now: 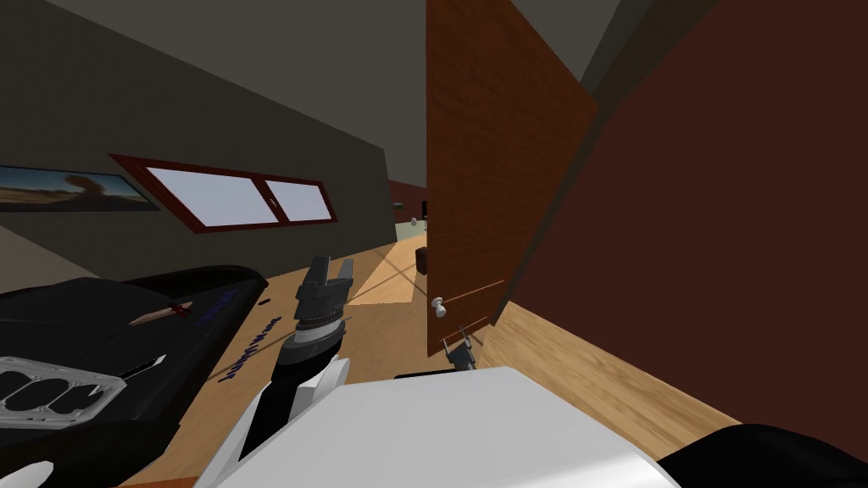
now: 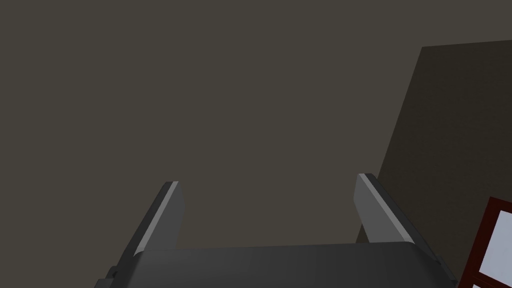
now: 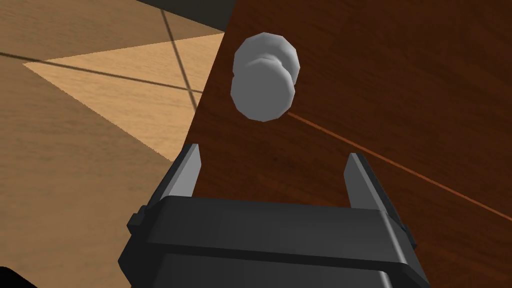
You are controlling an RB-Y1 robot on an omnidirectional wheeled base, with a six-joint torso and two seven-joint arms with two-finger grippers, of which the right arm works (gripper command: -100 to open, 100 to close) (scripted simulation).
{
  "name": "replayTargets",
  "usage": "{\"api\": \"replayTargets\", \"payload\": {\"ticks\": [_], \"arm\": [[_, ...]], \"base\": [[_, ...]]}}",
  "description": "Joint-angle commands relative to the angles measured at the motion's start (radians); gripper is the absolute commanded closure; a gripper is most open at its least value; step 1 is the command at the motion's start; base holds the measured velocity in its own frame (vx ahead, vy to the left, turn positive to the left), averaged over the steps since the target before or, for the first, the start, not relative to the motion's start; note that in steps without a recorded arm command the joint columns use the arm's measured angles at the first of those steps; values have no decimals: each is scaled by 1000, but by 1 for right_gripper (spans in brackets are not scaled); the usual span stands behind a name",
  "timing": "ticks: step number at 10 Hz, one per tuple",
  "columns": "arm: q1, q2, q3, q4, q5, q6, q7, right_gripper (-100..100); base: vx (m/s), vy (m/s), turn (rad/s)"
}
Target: Push the door open
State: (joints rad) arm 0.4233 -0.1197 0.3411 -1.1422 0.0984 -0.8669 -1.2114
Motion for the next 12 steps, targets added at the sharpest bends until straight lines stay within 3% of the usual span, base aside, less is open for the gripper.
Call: {"api": "replayTargets", "payload": {"ticks": [1, 11, 12], "arm": [[14, 1, 20, -11, -21, 1, -48, -100], [65, 7, 113, -50, -122, 11, -275, -100], [64, 5, 108, -48, -116, 9, -261, -100]], "base": [[-20, -27, 5], [-19, -26, 6], [-6, -8, 1]]}}
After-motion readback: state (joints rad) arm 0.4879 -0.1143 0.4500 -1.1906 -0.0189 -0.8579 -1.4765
